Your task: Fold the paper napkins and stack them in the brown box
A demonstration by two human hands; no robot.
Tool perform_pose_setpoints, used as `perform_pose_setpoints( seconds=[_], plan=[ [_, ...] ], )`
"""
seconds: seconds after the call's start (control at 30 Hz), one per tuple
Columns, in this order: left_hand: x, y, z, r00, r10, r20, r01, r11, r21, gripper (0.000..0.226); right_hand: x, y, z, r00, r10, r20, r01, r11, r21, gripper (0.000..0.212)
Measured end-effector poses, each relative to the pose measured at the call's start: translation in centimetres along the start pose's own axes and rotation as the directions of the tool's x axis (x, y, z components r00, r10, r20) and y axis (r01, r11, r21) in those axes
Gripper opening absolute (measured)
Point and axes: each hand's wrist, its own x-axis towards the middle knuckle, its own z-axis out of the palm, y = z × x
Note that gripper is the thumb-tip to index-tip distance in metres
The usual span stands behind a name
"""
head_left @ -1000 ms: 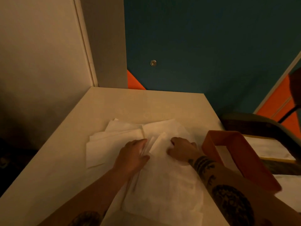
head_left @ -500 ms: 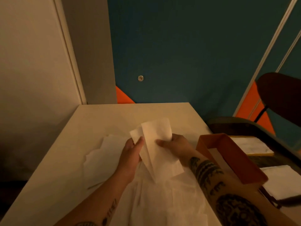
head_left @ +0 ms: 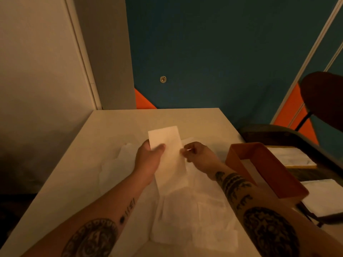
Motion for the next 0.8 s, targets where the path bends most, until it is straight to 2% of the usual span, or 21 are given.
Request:
perform_pose_setpoints(
  seconds=[0.07,0.13,0.2,0.23,0.33,0.57,0.7,0.8],
  plan=[
    [0.7,0.4,-0.6,1.000,0.029,-0.010,-0.029,0.999,0.021,0.021,0.5,1.7,-0.7,0.998,0.034,-0.050,-0.045,0.968,-0.246,0.036],
    [1.0,0.7,-0.9,0.999,0.039,-0.006,-0.039,0.999,0.031,0.024,0.5,3.4,-0.5,0.991,0.112,0.078,-0.047,0.817,-0.575,0.055],
    [1.1,0.6,-1.1,0.999,0.035,-0.008,-0.035,0.998,0.048,0.026,0.0,4.6,0.4,0.976,0.173,0.130,-0.021,0.672,-0.740,0.071],
    [1.2,0.5,-1.0,0.999,0.030,-0.012,-0.029,0.998,0.055,0.026,-0.2,4.9,0.7,0.981,0.161,0.112,-0.018,0.642,-0.767,0.072],
    [1.5,0.4,-1.3,0.999,0.025,-0.037,-0.023,0.999,0.039,0.018,-0.5,5.2,1.0,0.993,0.104,0.063,-0.020,0.650,-0.759,0.067],
    [1.8,0.1,-2.7,0.997,-0.001,-0.078,0.001,1.000,0.000,0.024,0.1,4.6,0.1,0.982,0.161,0.100,-0.060,0.766,-0.639,0.060],
    [1.8,0.0,-3.2,0.996,-0.005,-0.092,0.003,1.000,-0.022,0.017,0.1,3.9,-1.1,0.994,0.084,0.066,-0.030,0.815,-0.579,0.034],
    [1.7,-0.1,-3.6,0.993,-0.018,-0.113,0.014,0.999,-0.033,0.019,-0.2,2.6,-2.2,0.995,0.099,0.032,-0.073,0.885,-0.459,0.038]
  ],
)
